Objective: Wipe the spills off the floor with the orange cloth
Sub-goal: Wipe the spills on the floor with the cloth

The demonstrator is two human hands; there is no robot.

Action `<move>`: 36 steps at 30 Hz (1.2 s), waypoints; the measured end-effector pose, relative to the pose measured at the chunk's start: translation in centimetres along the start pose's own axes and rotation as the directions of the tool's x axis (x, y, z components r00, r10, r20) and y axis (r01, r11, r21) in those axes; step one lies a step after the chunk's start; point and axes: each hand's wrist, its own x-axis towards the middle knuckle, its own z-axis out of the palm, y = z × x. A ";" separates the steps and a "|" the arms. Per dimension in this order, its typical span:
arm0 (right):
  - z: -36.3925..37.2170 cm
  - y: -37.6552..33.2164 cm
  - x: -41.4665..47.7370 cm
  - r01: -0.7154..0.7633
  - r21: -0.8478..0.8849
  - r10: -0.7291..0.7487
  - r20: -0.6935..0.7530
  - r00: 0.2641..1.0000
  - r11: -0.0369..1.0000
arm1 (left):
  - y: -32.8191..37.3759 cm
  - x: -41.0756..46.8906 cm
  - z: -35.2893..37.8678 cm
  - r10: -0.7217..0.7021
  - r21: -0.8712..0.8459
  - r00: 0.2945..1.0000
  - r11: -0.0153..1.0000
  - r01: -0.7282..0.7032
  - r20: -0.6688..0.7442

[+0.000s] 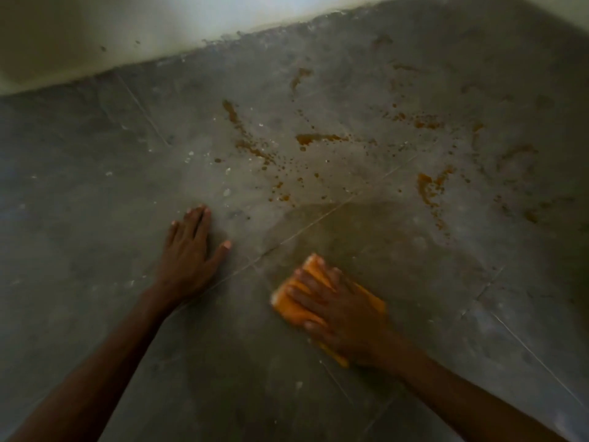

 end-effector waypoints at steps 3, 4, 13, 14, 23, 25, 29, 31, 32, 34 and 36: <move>-0.2 6.1 -1.7 -0.258 -0.010 0.258 -0.003 0.966 0.966 | -1.2 -0.5 0.5 0.045 0.028 0.999 0.999 -0.045 0.012; -0.7 7.5 1.2 -0.421 0.001 0.421 -0.016 0.907 0.907 | -1.1 -0.2 0.7 0.043 0.019 0.999 0.999 -0.043 0.006; -1.3 -1.1 5.9 0.058 -0.030 -0.053 0.147 0.988 0.998 | -1.7 1.2 -0.8 0.020 -0.233 0.999 0.972 -0.012 0.033; -1.8 1.0 3.7 0.043 -0.037 -0.036 0.171 0.985 0.998 | -2.0 1.7 -1.1 0.050 -0.211 0.998 0.977 -0.038 0.050; -3.3 3.3 24.7 -0.391 0.029 0.388 0.072 0.919 0.920 | -5.1 10.4 -2.2 -0.054 -0.016 0.998 0.998 0.054 0.030; -2.1 0.2 20.8 -0.196 0.003 0.195 0.081 0.977 0.981 | -4.9 9.4 -1.5 -0.028 0.019 0.997 0.999 0.029 -0.073; -2.2 4.9 11.0 -0.242 -0.023 0.243 0.083 0.966 0.970 | -4.6 9.5 -1.3 -0.024 0.008 0.990 1.000 0.026 -0.136; -3.0 9.9 13.7 -0.437 -0.037 0.439 0.101 0.893 0.899 | -4.4 9.6 -1.1 -0.034 -0.006 0.986 0.999 0.033 -0.162; -3.6 11.4 16.9 -0.519 -0.007 0.517 0.110 0.849 0.855 | -4.3 9.5 -1.1 -0.058 -0.034 0.981 0.998 0.052 -0.184; -4.6 12.0 24.8 -0.582 0.086 0.573 0.103 0.813 0.809 | -4.5 9.6 -1.2 -0.158 -0.135 0.954 0.983 0.127 -0.254; -4.8 9.4 30.9 -0.486 0.072 0.478 0.102 0.872 0.871 | -4.8 9.6 -1.3 -0.221 -0.176 0.929 0.969 0.174 -0.298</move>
